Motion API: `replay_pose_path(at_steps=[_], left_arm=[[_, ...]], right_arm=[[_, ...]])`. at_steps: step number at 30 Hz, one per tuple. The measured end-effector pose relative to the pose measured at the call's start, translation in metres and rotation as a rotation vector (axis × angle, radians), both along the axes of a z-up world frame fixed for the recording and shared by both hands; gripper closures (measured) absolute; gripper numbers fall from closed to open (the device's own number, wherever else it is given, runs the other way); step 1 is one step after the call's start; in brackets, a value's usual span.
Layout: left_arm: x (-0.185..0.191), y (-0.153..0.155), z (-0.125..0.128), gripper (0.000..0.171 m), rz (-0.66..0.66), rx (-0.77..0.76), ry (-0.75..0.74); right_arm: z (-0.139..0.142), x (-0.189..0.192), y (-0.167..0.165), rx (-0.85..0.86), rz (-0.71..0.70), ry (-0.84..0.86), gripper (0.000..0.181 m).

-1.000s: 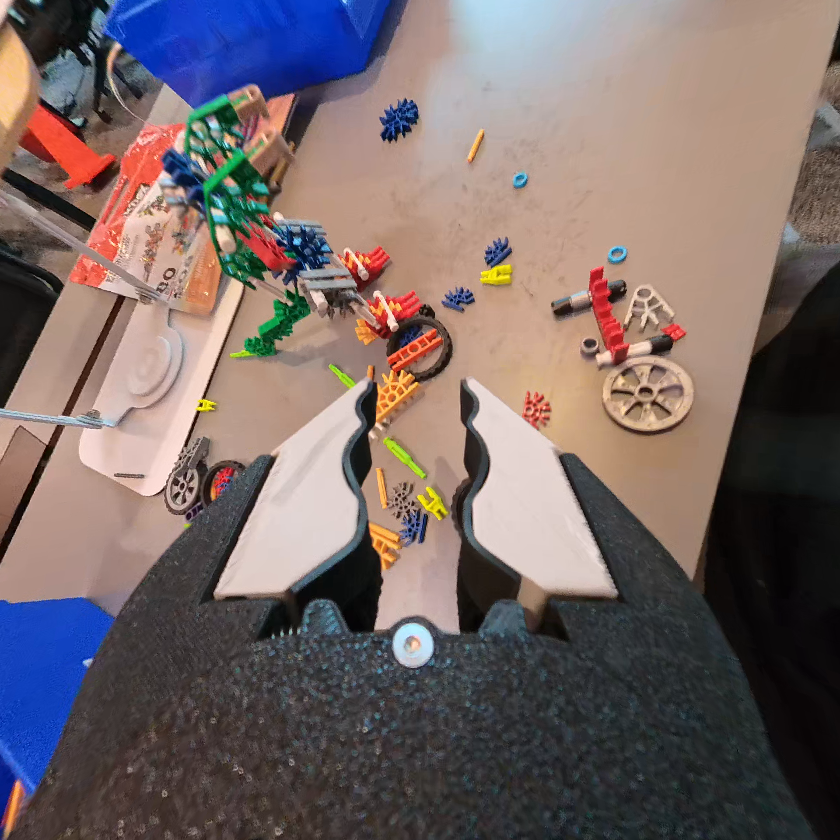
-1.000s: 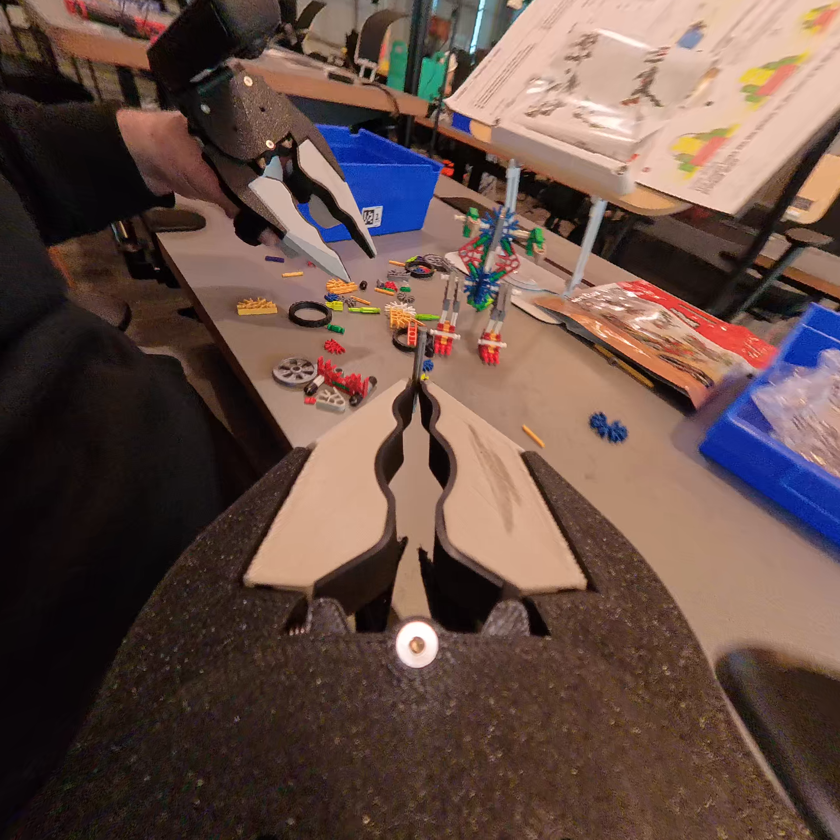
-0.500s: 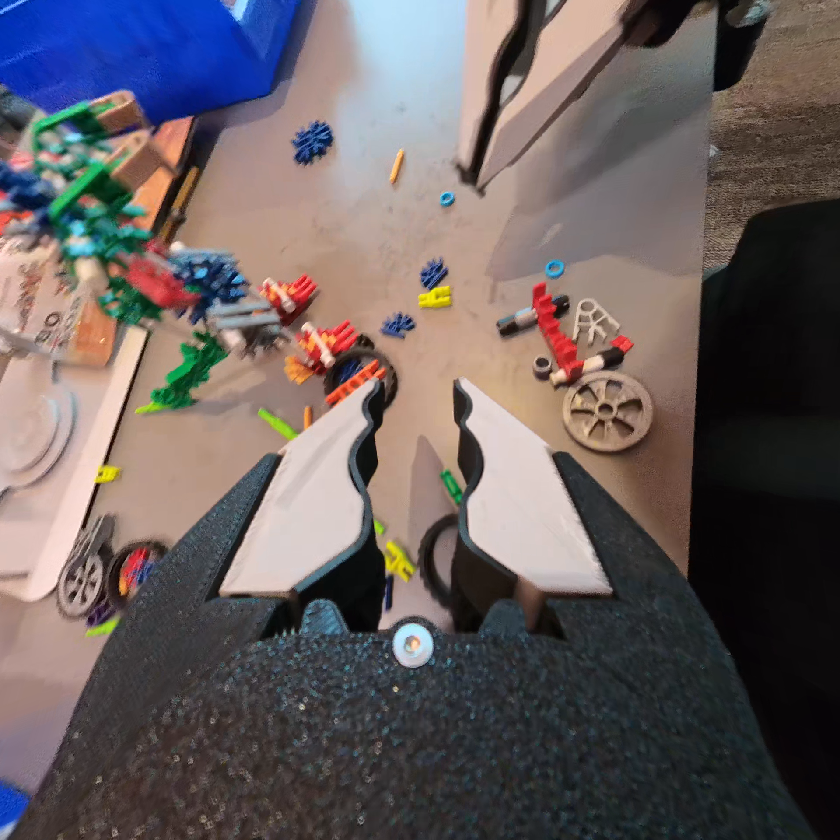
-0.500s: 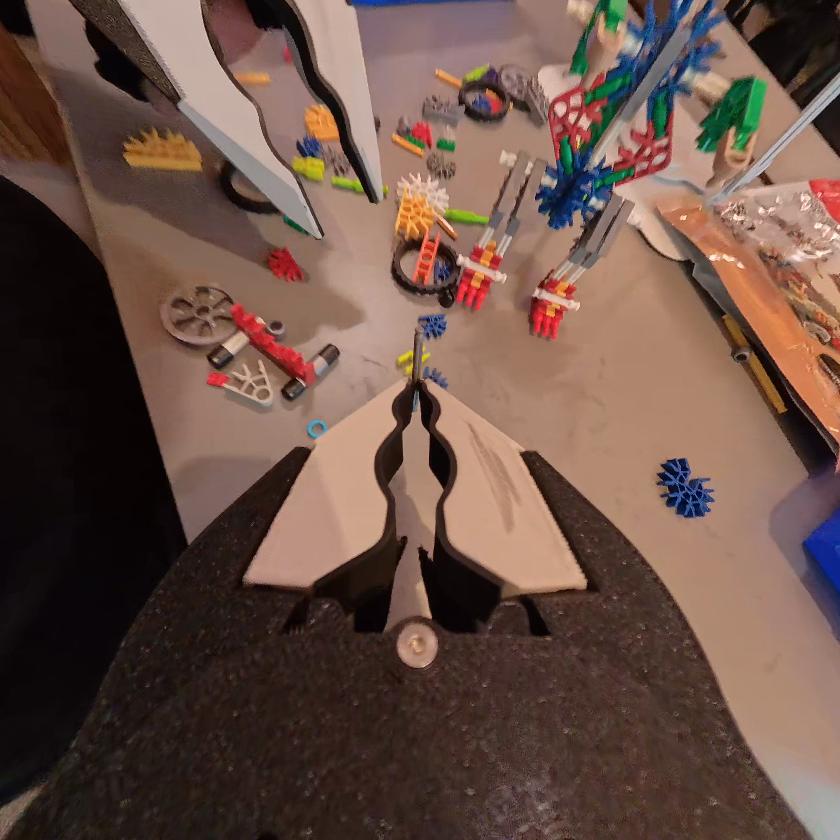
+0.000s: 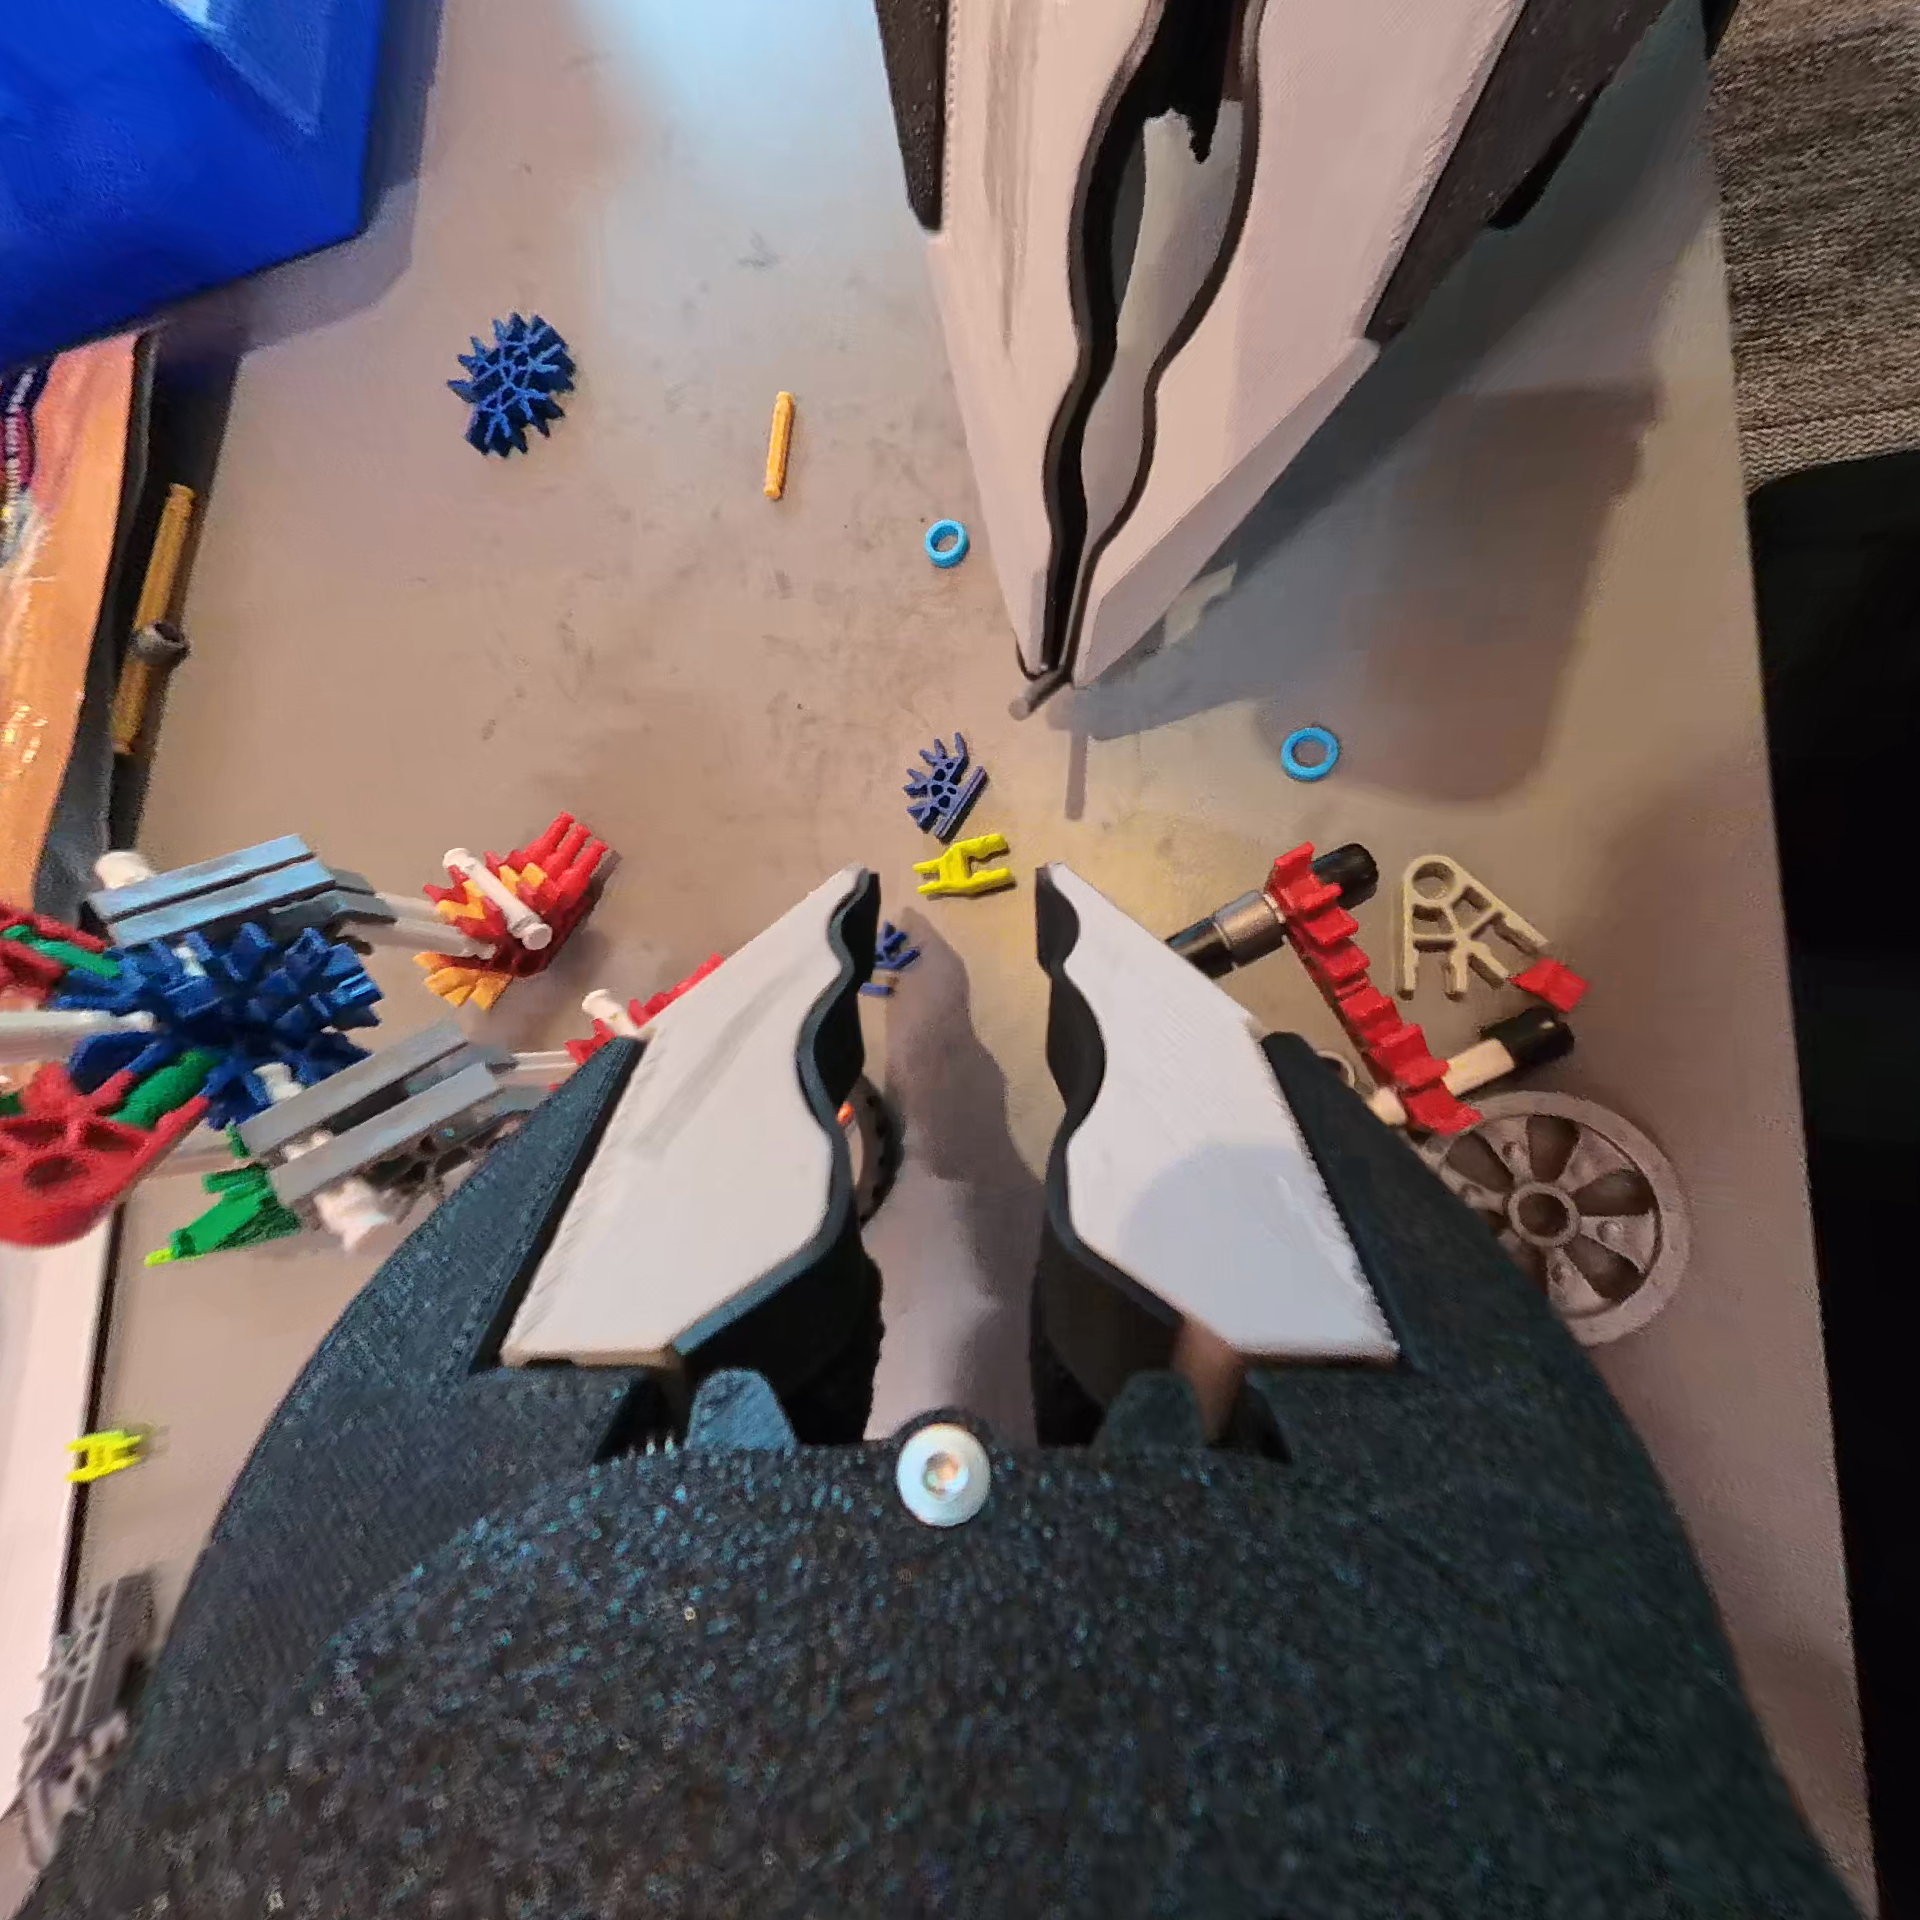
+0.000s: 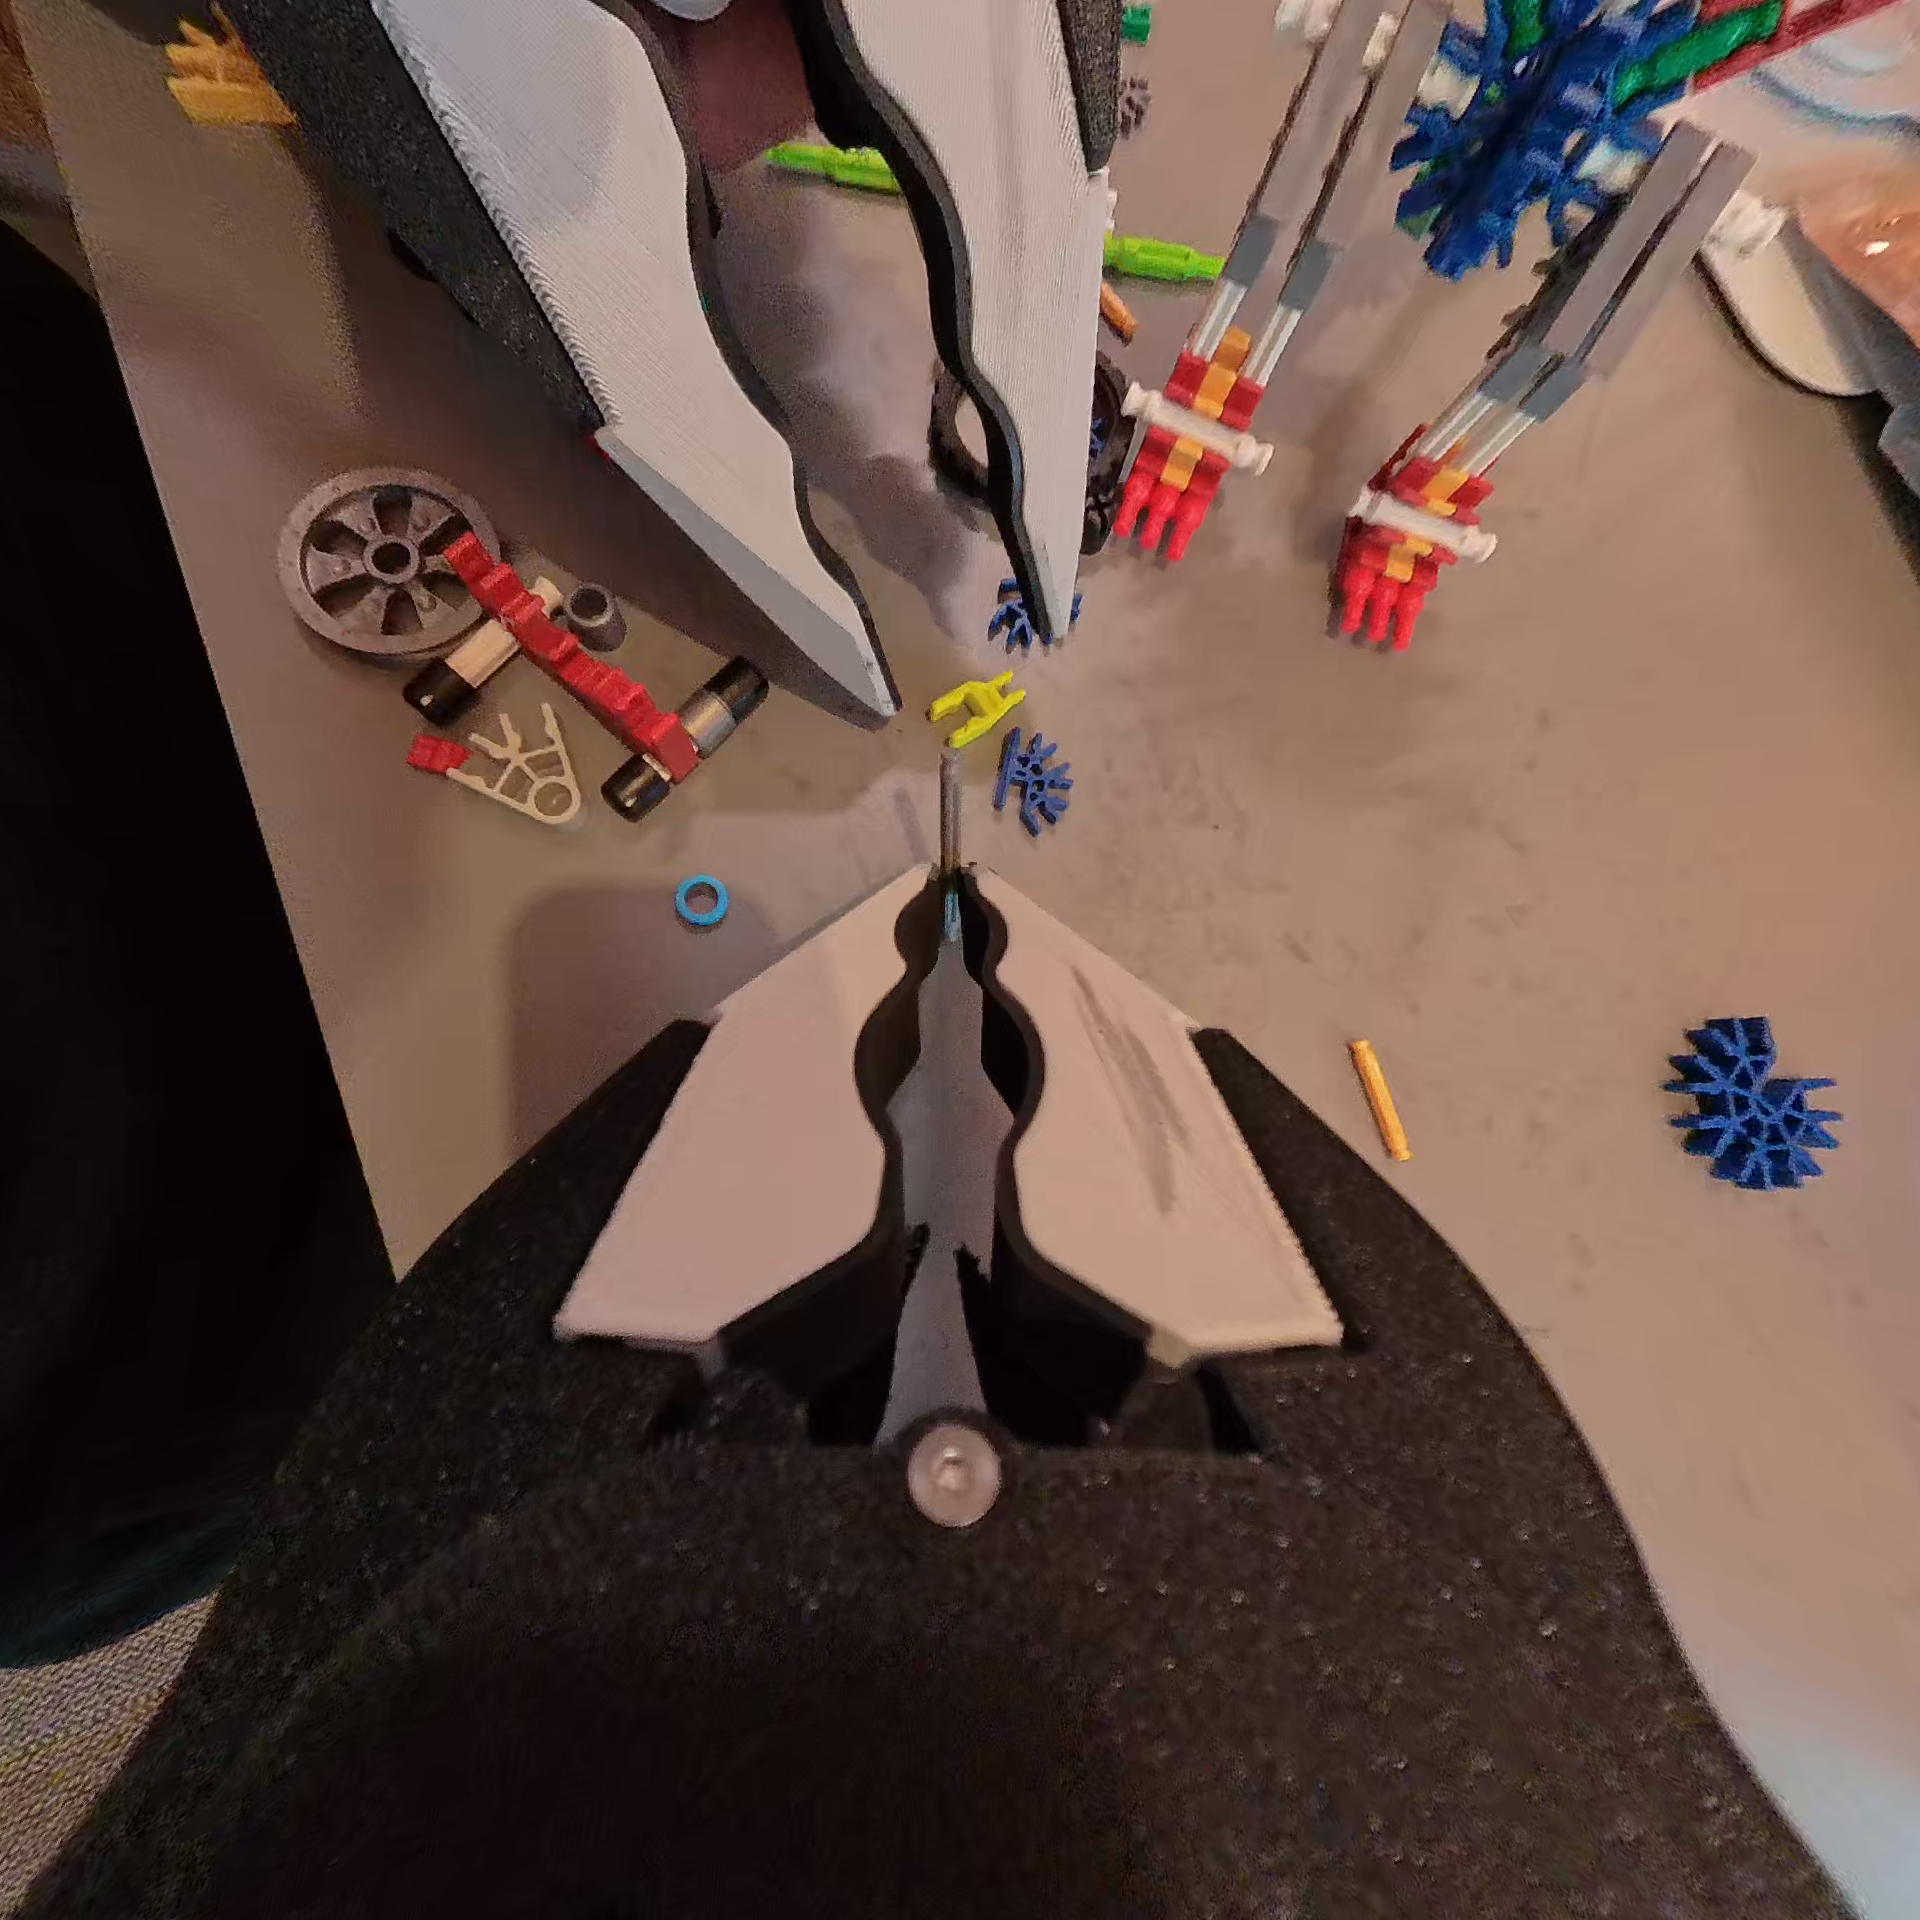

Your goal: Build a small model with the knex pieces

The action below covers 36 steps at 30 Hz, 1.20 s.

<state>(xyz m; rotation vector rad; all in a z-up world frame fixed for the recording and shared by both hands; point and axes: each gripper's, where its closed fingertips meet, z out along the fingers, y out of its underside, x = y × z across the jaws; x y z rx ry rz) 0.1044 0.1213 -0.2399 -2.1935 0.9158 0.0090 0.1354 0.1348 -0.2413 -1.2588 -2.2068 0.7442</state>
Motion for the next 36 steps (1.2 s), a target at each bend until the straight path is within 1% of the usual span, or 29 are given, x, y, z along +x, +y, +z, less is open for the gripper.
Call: replay_pose_path(at_steps=[4, 7, 11, 21, 28, 32, 33, 36], left_arm=[[0.002, 0.002, -0.009, 0.144, 0.010, -0.019, -0.006], [0.004, 0.002, -0.009, 0.148, 0.013, -0.019, -0.039], [0.000, 0.002, -0.010, 0.151, 0.026, -0.015, -0.037], [0.003, 0.004, -0.010, 0.161, 0.018, 0.008, -0.036], [0.011, -0.003, -0.010, 0.164, -0.059, 0.014, -0.022], [0.008, -0.007, -0.010, 0.166, -0.082, 0.016, -0.014], [0.006, -0.007, -0.010, 0.171, -0.086, 0.024, -0.003], [0.006, -0.010, -0.012, 0.171, -0.102, 0.026, 0.008]], right_arm=[[-0.006, 0.001, -0.001, -0.018, 0.007, -0.018, 0.180], [-0.003, 0.001, -0.001, -0.060, -0.002, 0.000, 0.178], [0.002, 0.003, 0.005, -0.079, -0.028, 0.018, 0.177], [-0.004, 0.001, 0.001, -0.080, -0.019, 0.003, 0.173], [-0.010, 0.001, 0.000, -0.069, -0.010, -0.029, 0.175], [-0.009, 0.001, -0.004, -0.088, 0.001, -0.030, 0.174], [-0.009, 0.000, -0.005, -0.095, 0.004, -0.026, 0.174], [-0.006, -0.002, -0.006, -0.110, -0.003, -0.015, 0.172]])
